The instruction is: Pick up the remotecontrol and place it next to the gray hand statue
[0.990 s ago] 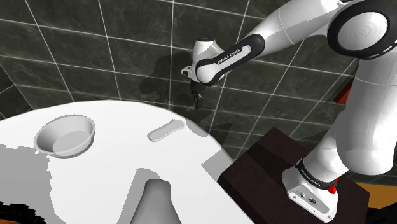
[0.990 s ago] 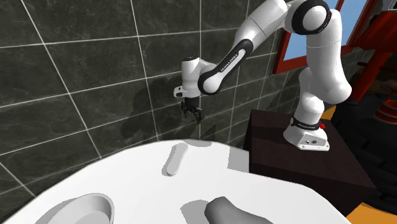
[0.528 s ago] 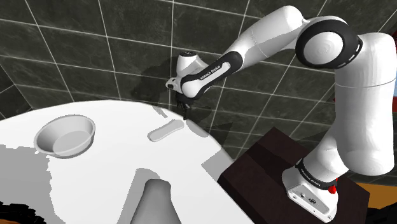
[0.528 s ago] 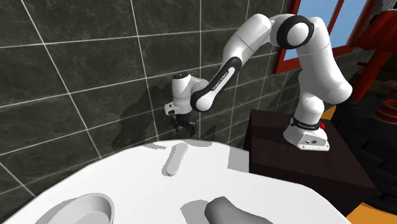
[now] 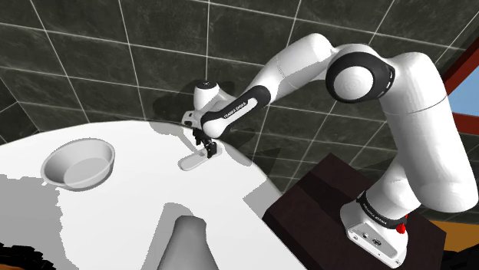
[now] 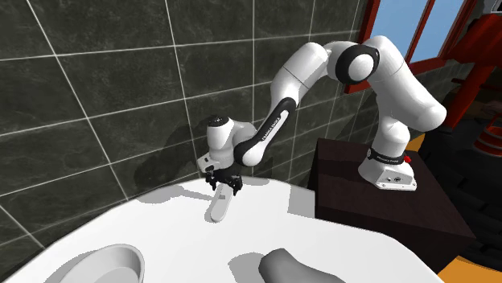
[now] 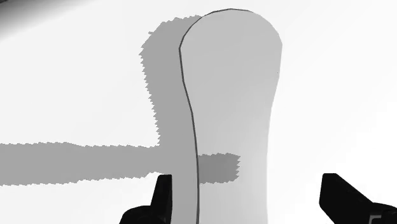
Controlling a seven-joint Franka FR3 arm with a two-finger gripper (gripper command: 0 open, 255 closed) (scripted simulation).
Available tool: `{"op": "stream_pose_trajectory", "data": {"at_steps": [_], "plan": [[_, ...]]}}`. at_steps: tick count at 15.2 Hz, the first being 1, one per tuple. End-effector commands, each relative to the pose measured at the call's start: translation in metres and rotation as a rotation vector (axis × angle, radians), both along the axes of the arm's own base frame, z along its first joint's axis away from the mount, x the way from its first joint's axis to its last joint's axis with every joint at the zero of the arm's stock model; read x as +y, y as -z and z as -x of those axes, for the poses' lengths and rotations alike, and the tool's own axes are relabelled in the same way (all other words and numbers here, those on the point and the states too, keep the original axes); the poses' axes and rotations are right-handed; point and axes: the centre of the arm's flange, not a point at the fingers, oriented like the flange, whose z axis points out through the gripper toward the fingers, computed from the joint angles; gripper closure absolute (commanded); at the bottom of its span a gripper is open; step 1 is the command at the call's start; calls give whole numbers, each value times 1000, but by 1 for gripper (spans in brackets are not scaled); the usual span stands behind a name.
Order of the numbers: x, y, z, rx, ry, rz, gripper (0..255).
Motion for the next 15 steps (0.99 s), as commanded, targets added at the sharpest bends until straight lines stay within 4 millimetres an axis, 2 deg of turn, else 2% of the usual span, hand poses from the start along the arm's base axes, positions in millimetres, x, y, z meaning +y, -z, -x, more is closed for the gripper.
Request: {"op": "stream_pose_trajectory", "data": {"at_steps": [1, 6, 14, 15], "plan": [[3, 12, -2, -1, -11, 0, 0], [3, 42, -2, -1, -11, 0, 0], [3, 42, -2, -1, -11, 0, 0], [3, 42, -2, -1, -11, 0, 255]]}}
